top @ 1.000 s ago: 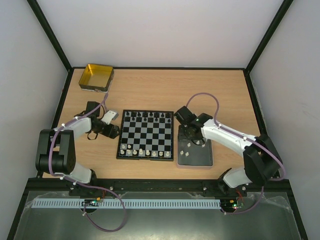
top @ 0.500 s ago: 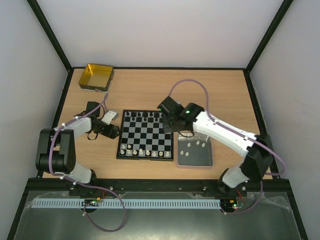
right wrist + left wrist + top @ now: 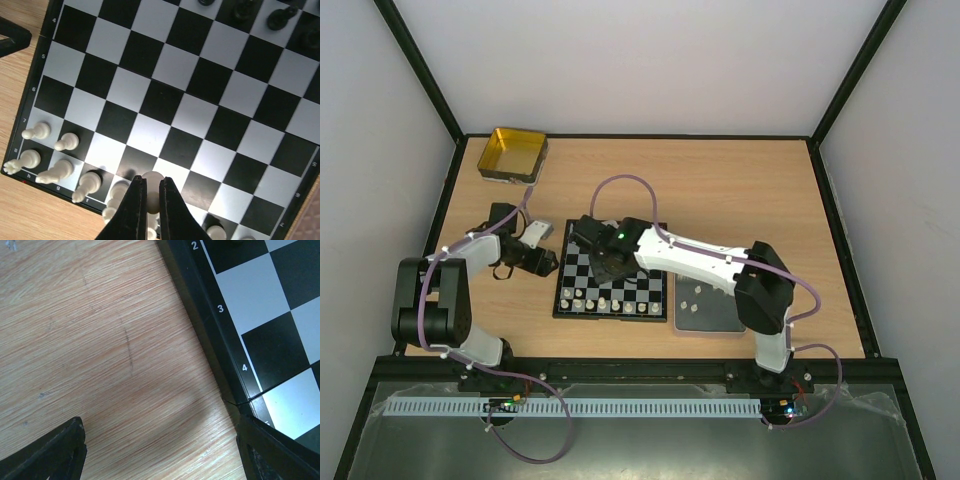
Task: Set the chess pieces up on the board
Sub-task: Place the chess piece on the chessboard.
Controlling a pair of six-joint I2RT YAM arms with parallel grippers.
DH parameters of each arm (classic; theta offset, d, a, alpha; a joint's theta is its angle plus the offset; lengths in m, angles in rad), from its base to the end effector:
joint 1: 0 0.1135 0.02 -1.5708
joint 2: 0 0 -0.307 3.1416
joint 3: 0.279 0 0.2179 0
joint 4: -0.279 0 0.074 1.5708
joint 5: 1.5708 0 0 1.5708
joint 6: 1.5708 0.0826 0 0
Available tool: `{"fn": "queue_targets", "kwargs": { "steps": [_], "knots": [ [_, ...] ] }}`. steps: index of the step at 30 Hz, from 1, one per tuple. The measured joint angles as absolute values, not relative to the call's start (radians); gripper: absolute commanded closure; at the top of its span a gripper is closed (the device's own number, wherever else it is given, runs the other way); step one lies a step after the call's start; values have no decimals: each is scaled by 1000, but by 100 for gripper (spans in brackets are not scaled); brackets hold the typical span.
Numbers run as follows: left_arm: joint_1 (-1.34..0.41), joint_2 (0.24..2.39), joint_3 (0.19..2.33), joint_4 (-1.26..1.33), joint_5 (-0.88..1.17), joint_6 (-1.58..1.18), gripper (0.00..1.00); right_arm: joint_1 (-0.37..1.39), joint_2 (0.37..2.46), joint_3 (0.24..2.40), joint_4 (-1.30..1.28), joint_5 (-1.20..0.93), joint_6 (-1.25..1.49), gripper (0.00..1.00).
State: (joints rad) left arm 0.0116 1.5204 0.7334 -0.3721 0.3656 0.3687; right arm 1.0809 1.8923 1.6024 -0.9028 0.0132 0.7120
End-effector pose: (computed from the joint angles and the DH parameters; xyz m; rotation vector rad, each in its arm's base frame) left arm 0.2557 -0.0266 0.1756 0.5707 2.5866 -0.3760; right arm 0.1857 0.3460 0.2569 -0.5221 2.8181 0.4165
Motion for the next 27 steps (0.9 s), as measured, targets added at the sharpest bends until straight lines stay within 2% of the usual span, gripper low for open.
{"fn": "queue_targets", "kwargs": {
  "steps": [15, 27],
  "knots": [
    [16, 1520, 733, -371, 361, 365, 17, 1114, 2063, 1709, -874, -13, 718, 98],
    [19, 1520, 733, -371, 359, 365, 17, 1132, 2112, 1744, -870, -34, 718, 98]
  ]
}}
